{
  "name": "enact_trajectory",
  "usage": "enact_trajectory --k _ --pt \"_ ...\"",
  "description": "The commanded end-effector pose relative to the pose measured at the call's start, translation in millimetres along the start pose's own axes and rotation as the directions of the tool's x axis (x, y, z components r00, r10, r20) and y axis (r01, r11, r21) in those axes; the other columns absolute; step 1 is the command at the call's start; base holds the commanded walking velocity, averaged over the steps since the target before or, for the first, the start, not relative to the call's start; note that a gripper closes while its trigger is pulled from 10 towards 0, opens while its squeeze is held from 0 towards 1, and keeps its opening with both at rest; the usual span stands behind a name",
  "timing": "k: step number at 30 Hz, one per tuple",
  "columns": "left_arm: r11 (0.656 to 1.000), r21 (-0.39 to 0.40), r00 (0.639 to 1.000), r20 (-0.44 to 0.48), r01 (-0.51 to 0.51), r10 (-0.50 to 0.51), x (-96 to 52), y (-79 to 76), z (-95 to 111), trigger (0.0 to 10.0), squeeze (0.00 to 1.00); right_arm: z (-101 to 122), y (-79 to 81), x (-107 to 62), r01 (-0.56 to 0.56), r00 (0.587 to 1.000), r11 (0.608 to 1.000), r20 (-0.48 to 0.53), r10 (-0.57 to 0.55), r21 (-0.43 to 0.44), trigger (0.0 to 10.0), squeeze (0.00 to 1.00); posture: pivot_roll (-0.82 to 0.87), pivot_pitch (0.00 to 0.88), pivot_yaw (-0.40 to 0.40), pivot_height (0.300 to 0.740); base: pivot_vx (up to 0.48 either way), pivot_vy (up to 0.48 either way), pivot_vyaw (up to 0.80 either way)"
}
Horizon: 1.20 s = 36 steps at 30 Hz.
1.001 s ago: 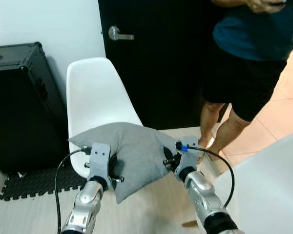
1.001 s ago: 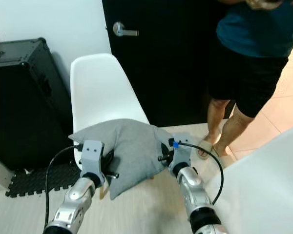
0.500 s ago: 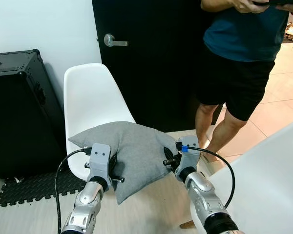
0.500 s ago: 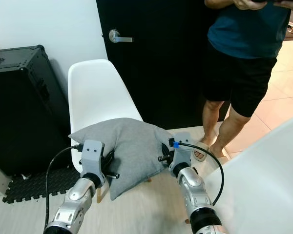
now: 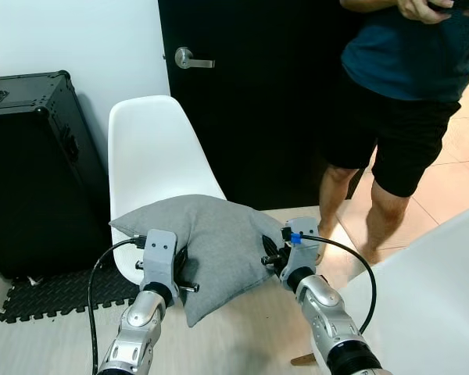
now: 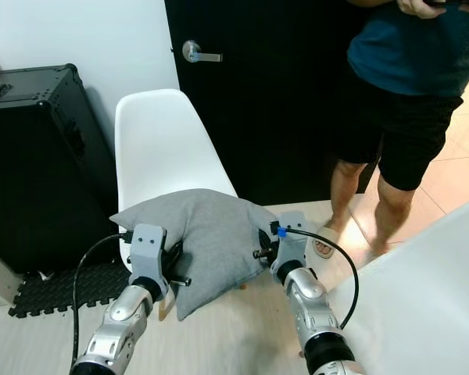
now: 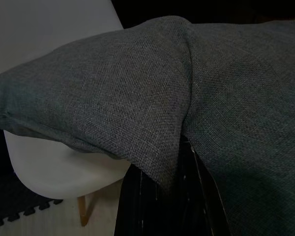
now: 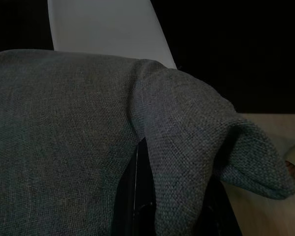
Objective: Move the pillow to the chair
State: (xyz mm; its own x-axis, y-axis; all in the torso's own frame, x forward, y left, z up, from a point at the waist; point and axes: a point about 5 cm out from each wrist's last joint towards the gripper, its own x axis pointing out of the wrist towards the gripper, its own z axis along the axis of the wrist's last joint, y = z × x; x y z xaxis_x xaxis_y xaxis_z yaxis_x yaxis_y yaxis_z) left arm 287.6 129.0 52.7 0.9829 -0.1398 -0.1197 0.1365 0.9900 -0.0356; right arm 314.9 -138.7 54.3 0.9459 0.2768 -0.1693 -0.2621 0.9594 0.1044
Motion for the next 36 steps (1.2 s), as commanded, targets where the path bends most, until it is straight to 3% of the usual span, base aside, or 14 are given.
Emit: enact_trajectory --k 1,6,36 --pt "0.999 0.001 0.997 0.056 -0.045 0.045 0.7 12.0 11.5 10.0 0.0 3.4 -4.3 -1.9 0.016 1.0 1.0 0.024 -0.016 -0.014 10.0 0.0 0.01 0.04 0.009 0.74 0.0 0.48 0.0" --pt "0.999 0.0 0.997 0.057 -0.049 0.049 1.0 13.3 11.6 10.0 0.0 3.7 -4.3 -1.7 0.016 1.0 1.0 0.024 -0.016 -0.014 10.0 0.0 0.01 0.041 0.008 0.74 0.0 0.406 0.0" --pt "0.997 -0.005 0.996 0.057 -0.072 0.072 -0.6 16.1 11.6 10.0 0.0 1.9 -3.6 -2.4 0.01 1.0 1.0 0.015 -0.01 -0.015 10.0 0.0 0.01 0.047 0.005 0.74 0.0 0.0 0.0"
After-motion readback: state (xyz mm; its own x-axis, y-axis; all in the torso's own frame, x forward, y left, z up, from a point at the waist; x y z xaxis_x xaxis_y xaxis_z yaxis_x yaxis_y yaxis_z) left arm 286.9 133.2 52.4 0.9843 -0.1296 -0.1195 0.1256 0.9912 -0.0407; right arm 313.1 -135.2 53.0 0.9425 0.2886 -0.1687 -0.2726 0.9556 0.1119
